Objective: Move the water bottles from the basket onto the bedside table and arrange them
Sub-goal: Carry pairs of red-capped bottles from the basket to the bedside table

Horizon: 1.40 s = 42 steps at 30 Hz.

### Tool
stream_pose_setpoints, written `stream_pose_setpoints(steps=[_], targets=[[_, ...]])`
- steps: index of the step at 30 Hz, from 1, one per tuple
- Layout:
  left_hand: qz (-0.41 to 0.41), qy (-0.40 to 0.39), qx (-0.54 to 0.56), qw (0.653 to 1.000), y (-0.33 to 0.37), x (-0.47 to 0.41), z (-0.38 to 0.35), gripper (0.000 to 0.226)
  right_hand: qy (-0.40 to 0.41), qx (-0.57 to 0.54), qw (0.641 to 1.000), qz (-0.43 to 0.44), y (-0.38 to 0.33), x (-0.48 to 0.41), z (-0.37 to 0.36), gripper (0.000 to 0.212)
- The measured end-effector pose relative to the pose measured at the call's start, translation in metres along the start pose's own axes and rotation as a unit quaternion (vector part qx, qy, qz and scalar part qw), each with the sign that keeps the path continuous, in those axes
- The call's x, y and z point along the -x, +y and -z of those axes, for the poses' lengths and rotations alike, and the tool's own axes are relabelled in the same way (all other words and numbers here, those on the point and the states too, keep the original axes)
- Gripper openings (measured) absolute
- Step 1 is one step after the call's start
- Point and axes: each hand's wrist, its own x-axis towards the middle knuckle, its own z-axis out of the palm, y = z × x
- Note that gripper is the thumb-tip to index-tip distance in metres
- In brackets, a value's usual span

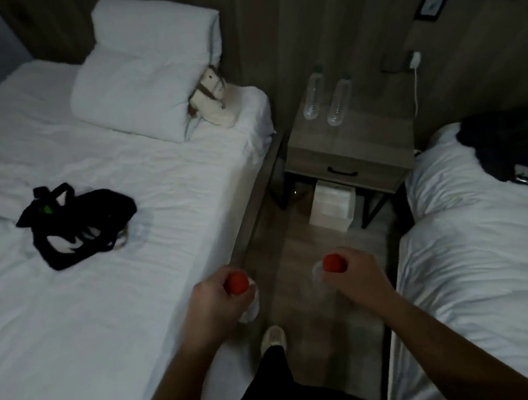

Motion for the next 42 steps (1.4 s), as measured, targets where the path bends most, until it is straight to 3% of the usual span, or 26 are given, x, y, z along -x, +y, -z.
stream_pose_setpoints(steps=[8, 11, 19, 27, 37, 42], targets=[[-0.091, -0.049, -0.018, 0.995, 0.054, -0.126, -0.002, 0.022, 0.095, -0.049, 0.993, -0.044, -0.003, -0.077, 0.033, 0.022], [-0.109, -0.052, -0.023, 0.992, 0.070, -0.156, -0.011, 0.024, 0.113, -0.070, 0.988, -0.084, 0.001, -0.095, 0.044, 0.013], [-0.080, -0.090, -0.059, 0.991, 0.109, -0.229, -0.065, 0.022, 0.175, -0.076, 0.974, -0.121, 0.031, -0.156, 0.079, 0.010], [-0.067, -0.101, -0.057, 0.991, 0.185, -0.308, -0.148, 0.022, 0.157, -0.081, 0.972, -0.156, 0.081, -0.253, 0.166, 0.025], [-0.096, -0.112, -0.082, 0.986, 0.316, -0.412, -0.251, 0.017, 0.168, -0.046, 0.975, -0.137, 0.126, -0.379, 0.293, 0.019], [-0.100, -0.152, -0.074, 0.981, 0.355, -0.470, -0.292, 0.018, 0.174, -0.072, 0.967, -0.173, 0.140, -0.439, 0.325, 0.031]])
